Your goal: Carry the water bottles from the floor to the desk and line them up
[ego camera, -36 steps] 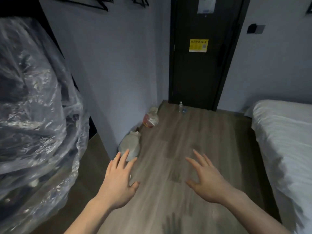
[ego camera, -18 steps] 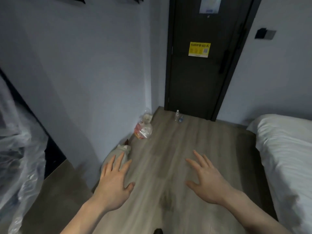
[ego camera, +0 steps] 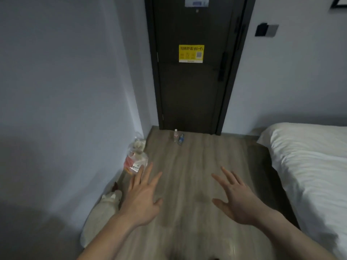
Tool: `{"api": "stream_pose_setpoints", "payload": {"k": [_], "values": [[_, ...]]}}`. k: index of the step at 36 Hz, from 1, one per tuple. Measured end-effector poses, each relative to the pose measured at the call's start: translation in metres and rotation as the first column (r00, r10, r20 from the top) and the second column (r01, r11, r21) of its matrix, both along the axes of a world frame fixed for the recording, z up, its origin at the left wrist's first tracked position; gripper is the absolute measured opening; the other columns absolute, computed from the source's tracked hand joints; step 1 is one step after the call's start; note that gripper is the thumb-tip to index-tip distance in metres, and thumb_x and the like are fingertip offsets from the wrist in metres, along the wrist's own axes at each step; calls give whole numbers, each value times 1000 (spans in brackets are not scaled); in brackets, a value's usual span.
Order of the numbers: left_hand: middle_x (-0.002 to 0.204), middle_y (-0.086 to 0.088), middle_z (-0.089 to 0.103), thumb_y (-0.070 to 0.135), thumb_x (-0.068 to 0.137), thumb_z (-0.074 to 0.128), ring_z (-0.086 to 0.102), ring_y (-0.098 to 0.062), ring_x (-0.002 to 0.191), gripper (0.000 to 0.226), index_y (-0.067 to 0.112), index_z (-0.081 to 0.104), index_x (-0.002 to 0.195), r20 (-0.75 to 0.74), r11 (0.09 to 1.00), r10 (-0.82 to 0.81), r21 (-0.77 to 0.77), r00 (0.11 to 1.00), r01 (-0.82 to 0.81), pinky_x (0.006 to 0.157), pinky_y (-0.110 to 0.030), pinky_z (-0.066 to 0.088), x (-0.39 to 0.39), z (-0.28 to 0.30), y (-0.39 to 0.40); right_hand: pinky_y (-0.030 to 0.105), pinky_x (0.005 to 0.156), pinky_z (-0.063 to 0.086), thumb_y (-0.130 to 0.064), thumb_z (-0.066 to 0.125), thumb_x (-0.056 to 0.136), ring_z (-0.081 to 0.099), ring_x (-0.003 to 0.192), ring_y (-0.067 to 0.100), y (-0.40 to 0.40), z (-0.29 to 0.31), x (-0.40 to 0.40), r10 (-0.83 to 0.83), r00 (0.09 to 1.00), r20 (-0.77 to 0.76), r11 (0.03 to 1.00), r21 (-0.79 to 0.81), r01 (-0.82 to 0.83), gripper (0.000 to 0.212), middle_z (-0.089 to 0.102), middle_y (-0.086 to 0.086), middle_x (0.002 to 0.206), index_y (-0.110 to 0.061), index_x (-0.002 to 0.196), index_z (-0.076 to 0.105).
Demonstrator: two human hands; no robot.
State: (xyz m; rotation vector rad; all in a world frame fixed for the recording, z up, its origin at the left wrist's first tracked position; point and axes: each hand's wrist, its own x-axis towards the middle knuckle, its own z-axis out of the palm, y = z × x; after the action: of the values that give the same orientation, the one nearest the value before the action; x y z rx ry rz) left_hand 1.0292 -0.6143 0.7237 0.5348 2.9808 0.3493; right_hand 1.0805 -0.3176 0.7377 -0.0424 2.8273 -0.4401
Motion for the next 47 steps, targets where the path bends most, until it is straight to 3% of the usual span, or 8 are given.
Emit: {"api": "stream_pose_setpoints", "payload": {"k": [15,18,28,33,37,41,45,47], "values": [[162,9,-27,56,90,47,-23,-20,150,83,38,3,157,6,989,146,-30,989,-146,122,-42,-8,-240,-25,89,48,127,8,-52,52,99,-12,156,30,114,-22,-273,72,995,62,997,-19,-71,79,-15,-1,169,-36,161,5],[166,7,-16,56,83,45,-19,-20,151,85,35,11,158,-16,982,189,9,982,-189,120,-36,-11,-277,-26,100,47,126,7,-51,51,100,-12,156,30,129,-24,-332,111,990,85,994,10,-112,79,-15,-1,169,-34,162,4],[165,4,-17,58,80,48,-16,-23,151,87,37,12,157,22,950,313,-15,950,-313,121,-50,9,-403,-55,115,48,126,5,-48,51,100,-15,156,28,149,-43,-488,172,976,134,985,-20,-171,81,-17,-1,169,-35,162,0],[167,-2,6,59,77,53,13,-38,151,83,32,29,152,50,946,323,-35,945,-322,115,-58,24,-496,-83,119,49,126,4,-47,52,101,-16,155,27,161,-57,-575,154,976,156,988,-6,-155,81,-20,-2,168,-35,162,0],[166,-8,12,70,78,34,16,-38,151,86,26,37,152,69,944,328,-68,942,-324,117,-57,22,-581,-100,127,50,125,5,-47,53,100,-16,155,29,171,-64,-649,126,975,184,991,17,-132,81,-21,-2,168,-35,161,2],[166,-6,10,71,79,33,15,-37,151,87,26,37,152,82,958,285,-49,955,-282,119,-52,17,-664,-120,138,49,126,7,-50,52,100,-15,156,29,183,-72,-719,71,978,197,997,21,-76,80,-19,-2,169,-35,162,2],[162,-12,23,68,91,31,14,-31,150,77,18,48,147,90,981,181,-83,979,-174,119,-41,6,-737,-121,154,49,125,8,-52,51,101,-12,156,29,197,-78,-773,20,977,214,998,55,-33,80,-16,0,169,-33,162,2],[157,-12,33,66,95,27,24,-32,147,72,17,53,141,94,982,174,-90,980,-166,114,-47,16,-769,-117,163,49,126,8,-51,51,101,-13,156,29,202,-82,-797,10,973,231,998,55,-23,81,-17,0,169,-33,162,2]]}}
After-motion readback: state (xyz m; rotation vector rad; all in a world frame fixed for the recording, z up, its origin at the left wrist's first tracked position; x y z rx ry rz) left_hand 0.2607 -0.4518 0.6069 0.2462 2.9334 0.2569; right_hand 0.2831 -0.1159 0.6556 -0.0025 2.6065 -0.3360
